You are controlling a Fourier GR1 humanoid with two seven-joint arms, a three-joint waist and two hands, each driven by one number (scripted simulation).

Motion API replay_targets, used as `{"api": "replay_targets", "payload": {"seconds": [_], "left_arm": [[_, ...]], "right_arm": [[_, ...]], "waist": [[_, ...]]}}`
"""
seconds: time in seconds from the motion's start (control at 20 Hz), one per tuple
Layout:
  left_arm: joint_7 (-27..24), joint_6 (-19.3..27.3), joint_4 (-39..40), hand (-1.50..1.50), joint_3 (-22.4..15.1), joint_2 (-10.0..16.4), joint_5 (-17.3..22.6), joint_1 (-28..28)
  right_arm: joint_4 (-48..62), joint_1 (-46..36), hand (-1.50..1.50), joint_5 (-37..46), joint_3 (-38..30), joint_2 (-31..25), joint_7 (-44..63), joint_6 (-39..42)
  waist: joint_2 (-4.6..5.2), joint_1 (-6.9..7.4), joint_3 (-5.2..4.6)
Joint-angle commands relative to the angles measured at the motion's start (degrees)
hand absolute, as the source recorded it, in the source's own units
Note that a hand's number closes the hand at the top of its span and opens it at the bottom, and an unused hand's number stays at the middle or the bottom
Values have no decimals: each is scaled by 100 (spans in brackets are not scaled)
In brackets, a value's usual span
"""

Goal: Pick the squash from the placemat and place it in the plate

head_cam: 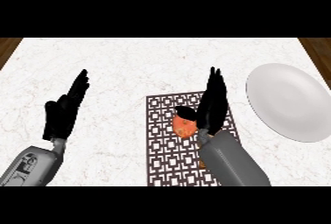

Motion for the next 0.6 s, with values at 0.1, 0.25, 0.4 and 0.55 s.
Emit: {"api": "replay_targets", "payload": {"seconds": [0.1,0.25,0.4,0.55], "left_arm": [[3,15,84,0,100,-33,30,-32],[110,23,-57,0,65,-17,-45,-162],[-25,39,87,0,37,-120,-82,-44],[58,-232,75,0,186,26,82,-175]], "right_arm": [[-485,-459,-150,55,392,48,2250,1849],[-800,-685,-150,-74,424,48,2939,2579],[-922,-720,-150,-340,376,48,3196,2965],[-1059,-716,-150,-438,175,48,3206,3058]], "waist": [[-20,-25,19],[4,-6,36],[34,5,35],[48,10,40]]}}
